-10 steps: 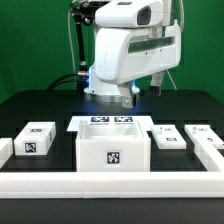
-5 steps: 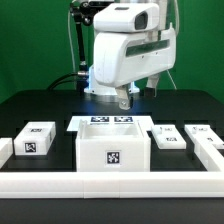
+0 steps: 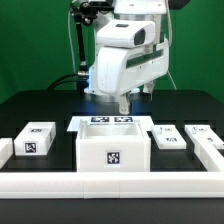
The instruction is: Assemble cabinet
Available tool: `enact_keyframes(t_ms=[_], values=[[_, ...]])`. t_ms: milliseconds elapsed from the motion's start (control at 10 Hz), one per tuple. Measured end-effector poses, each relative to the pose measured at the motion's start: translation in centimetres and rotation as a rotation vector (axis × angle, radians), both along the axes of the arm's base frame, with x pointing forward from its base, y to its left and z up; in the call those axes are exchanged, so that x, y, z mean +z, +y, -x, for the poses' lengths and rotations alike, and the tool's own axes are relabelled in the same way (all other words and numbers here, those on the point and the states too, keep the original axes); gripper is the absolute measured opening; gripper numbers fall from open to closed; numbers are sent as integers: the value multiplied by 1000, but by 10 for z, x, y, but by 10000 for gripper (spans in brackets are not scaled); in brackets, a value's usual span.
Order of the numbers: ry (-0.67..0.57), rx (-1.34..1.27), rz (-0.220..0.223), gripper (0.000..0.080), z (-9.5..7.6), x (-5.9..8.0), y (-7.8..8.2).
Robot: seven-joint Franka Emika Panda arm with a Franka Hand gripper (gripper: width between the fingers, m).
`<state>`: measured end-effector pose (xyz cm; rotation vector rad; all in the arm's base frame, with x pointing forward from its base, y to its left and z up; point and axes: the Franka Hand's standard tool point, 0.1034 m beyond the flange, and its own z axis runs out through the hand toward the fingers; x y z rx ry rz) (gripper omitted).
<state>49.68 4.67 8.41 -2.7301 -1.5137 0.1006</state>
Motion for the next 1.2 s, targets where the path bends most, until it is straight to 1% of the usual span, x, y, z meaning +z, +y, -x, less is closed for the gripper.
enact_keyframes(t_ms=[200,400,500,700,800,1100,1200], values=[[1,155,-6,650,1,-1,-2],[-3,365,-14,650,9,-6,-8],[6,410,-19,650,13,-8,-11],[-74,692,-26,650,2,-11,-21],[-60,710,-26,650,6,-12,-23],[-55,704,-28,650,8,-15,-23],[-41,657,-31,650,14,-21,-21]])
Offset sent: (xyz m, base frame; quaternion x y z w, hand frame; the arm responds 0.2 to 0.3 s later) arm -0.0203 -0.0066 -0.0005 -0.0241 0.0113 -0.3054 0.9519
